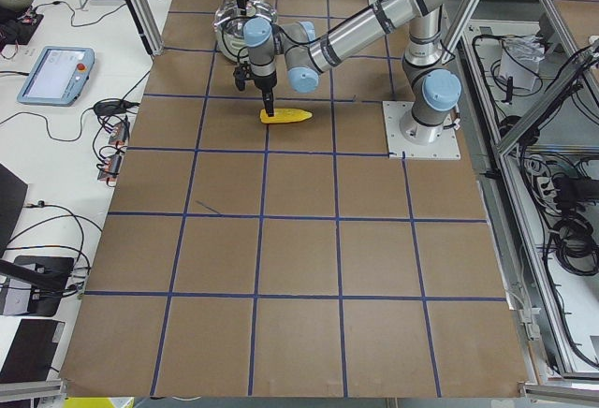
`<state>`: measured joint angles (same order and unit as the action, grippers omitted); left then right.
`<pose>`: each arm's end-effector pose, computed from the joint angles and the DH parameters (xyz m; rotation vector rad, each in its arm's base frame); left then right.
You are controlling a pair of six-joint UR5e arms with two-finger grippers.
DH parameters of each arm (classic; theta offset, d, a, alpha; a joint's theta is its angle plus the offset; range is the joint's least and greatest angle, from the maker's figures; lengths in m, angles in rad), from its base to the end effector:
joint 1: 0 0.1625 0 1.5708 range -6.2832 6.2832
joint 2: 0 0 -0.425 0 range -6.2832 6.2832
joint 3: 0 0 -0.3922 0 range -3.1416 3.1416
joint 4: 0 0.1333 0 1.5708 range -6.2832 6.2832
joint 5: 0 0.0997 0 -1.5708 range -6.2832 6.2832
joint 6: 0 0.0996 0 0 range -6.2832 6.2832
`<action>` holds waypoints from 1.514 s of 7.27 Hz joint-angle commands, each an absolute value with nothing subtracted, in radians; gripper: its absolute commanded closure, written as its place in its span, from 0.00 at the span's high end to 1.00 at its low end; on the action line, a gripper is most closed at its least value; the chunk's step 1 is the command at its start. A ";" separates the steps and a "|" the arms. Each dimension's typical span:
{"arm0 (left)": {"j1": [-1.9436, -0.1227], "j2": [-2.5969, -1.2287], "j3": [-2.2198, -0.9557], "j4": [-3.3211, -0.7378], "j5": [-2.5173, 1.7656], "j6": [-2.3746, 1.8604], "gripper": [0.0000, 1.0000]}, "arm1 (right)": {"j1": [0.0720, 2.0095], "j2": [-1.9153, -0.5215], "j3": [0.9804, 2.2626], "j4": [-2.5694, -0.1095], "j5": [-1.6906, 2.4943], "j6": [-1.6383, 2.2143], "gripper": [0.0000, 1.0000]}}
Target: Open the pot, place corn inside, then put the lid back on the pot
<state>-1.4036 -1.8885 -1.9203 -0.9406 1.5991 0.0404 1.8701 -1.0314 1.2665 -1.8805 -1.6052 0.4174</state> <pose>-0.0393 -0.5510 0.2204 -0.1966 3.1105 0.0619 0.3324 -0.6368 0.3440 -0.1869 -3.1273 0.1284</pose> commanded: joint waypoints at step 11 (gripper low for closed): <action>-1.413 -1.775 -1.779 -1.117 1.592 -0.010 0.02 | 1.473 -1.069 1.093 -1.569 -1.617 -0.164 0.30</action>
<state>-1.4018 -1.8176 -1.8804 -0.9602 1.5700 0.0234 1.5418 -1.0683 1.0656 -1.5711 -1.6165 -0.0662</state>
